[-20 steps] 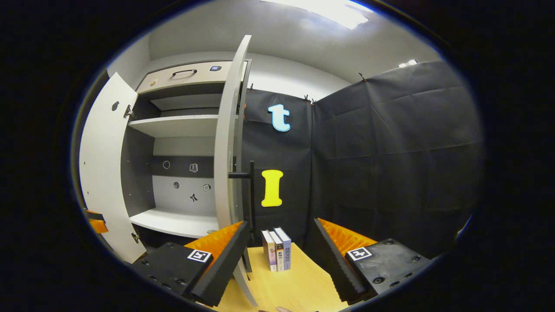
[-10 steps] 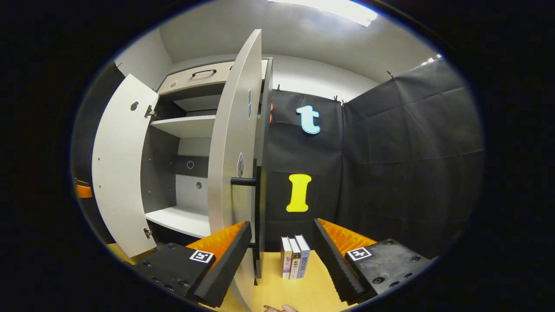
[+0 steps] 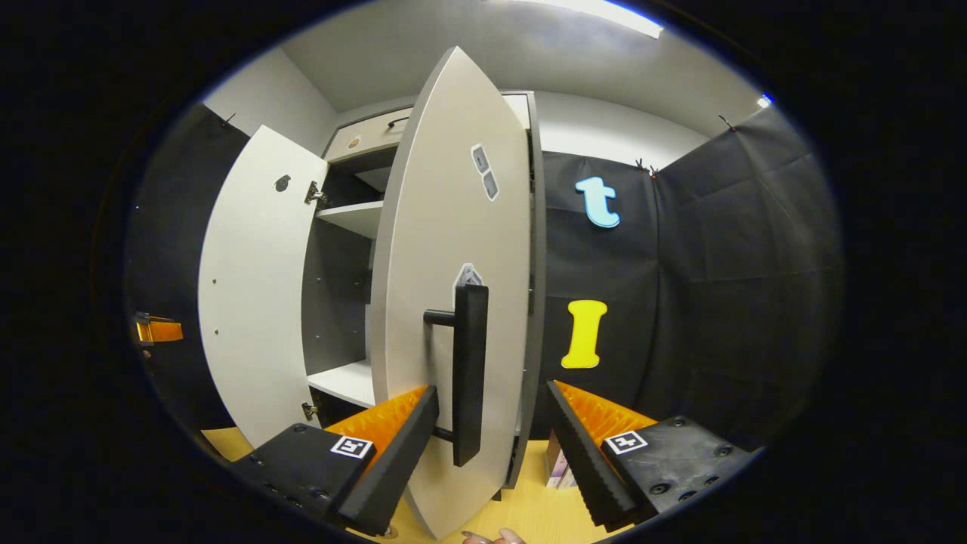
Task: Grasp the bottle in the cabinet with the left hand and place it on the coaster, then close the right door with the right hand and the left door with the left hand.
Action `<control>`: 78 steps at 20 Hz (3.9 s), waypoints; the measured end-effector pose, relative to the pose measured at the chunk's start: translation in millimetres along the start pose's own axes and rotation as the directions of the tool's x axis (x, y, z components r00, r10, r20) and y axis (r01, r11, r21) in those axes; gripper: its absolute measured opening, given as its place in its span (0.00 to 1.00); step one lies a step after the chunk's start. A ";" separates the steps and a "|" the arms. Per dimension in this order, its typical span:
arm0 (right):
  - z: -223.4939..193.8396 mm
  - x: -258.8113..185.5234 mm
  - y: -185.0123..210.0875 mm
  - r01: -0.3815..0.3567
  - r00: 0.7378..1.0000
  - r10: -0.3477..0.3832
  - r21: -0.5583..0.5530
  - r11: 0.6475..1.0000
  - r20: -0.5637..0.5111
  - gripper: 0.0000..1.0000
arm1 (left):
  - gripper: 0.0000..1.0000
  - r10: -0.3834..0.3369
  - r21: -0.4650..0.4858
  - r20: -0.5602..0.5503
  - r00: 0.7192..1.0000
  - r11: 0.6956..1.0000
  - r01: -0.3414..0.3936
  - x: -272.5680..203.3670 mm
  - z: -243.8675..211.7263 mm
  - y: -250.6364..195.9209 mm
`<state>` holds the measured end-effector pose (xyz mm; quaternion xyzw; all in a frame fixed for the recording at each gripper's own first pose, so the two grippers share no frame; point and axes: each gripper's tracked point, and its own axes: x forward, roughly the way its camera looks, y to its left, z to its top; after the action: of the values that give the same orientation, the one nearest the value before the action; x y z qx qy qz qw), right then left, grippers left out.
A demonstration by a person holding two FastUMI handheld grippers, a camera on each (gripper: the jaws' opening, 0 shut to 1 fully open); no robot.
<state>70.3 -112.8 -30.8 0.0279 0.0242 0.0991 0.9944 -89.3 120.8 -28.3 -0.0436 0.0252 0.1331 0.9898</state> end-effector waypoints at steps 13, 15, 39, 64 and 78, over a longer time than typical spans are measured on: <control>3.1 48.6 93.9 -0.030 0.999 0.027 0.081 0.996 0.043 0.98 | 0.95 -0.071 0.077 0.003 0.997 0.995 0.070 38.9 12.2 46.0; 7.7 34.7 81.0 0.019 0.998 -0.025 0.102 0.995 0.051 0.97 | 0.94 -0.105 0.069 0.004 0.995 0.992 0.104 49.3 10.3 47.1; -0.6 -45.7 17.0 0.234 0.972 -0.234 -0.015 0.972 0.016 0.97 | 0.92 -0.408 0.016 0.033 0.912 0.913 0.408 100.6 13.6 -57.5; -23.0 37.9 31.6 -0.064 0.998 0.063 -0.039 0.997 -0.026 0.98 | 0.94 -0.300 0.029 0.042 0.953 0.954 0.299 72.3 15.2 -133.1; -23.8 36.1 79.2 -0.110 0.993 0.108 -0.053 0.993 -0.038 0.97 | 0.95 -0.241 0.083 0.018 0.970 0.967 0.239 47.5 21.0 -98.8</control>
<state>88.9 -26.9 -51.4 0.0003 0.0371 0.1545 0.9873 -16.5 40.2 -2.5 -0.0045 0.0113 0.0117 0.9999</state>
